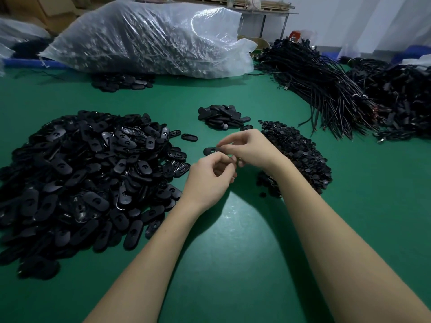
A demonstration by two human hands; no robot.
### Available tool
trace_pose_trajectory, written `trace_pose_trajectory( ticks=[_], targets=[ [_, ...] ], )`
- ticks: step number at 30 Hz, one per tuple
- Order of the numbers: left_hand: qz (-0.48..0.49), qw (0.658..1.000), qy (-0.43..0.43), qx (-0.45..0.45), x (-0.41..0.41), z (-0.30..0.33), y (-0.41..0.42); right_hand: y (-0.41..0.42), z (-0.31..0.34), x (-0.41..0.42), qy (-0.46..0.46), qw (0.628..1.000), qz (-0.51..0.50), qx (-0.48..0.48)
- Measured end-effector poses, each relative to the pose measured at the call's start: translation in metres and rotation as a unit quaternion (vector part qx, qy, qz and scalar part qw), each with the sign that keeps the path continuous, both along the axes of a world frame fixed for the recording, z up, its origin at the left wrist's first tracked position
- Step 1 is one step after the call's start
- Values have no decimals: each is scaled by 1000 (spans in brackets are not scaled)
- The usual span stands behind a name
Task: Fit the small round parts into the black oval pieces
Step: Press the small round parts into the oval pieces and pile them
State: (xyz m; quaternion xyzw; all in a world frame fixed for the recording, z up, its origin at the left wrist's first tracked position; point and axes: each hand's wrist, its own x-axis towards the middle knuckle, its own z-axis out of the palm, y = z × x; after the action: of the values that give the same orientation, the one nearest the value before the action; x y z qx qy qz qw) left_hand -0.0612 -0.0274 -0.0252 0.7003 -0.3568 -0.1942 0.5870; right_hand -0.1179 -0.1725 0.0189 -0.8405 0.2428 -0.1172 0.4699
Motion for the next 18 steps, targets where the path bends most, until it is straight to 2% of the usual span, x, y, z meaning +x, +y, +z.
trace_pose_trajectory(
  ticks=[4, 8, 13, 18],
  targets=[
    [30, 999, 21, -15, 3, 0, 1, 1, 3, -20, -74, 992, -53, 88],
    [52, 997, 46, -25, 4, 1, 0, 4, -2, -37, -115, 983, -85, 117],
    [3, 997, 63, -43, 6, 3, 2, 5, 1, -45, -72, 990, -54, 108],
    [-35, 986, 155, -58, 13, 11, 6, 4, 6, -47, -48, 996, -11, 71]
  ],
)
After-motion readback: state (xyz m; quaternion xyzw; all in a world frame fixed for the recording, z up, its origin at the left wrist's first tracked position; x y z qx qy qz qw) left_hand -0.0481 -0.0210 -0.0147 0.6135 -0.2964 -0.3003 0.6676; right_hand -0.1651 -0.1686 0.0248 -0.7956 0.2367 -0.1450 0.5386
